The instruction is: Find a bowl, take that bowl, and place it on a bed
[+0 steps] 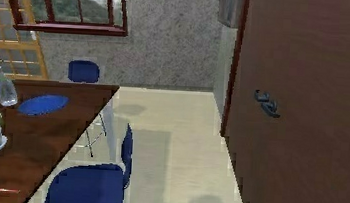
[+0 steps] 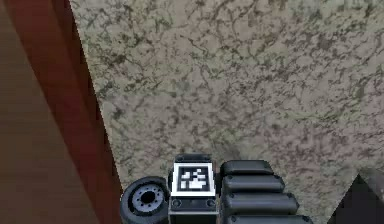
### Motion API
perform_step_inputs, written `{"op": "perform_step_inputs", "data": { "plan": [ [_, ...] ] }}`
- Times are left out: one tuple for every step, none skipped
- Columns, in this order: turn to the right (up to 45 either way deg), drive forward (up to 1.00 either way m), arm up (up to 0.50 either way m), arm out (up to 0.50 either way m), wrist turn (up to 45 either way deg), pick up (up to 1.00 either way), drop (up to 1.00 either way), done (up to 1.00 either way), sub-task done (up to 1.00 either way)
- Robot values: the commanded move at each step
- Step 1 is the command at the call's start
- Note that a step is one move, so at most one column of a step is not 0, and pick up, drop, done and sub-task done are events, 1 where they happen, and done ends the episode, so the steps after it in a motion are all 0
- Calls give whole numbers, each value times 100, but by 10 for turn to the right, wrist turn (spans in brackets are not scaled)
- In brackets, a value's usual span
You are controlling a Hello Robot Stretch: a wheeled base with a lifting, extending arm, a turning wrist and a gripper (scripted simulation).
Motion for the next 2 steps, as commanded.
{"op": "perform_step_inputs", "data": {
  "plan": [
    [0,45,0,0,0,0,0,0,0],
    [30,0,0,0,0,0,0,0,0]
  ]
}}
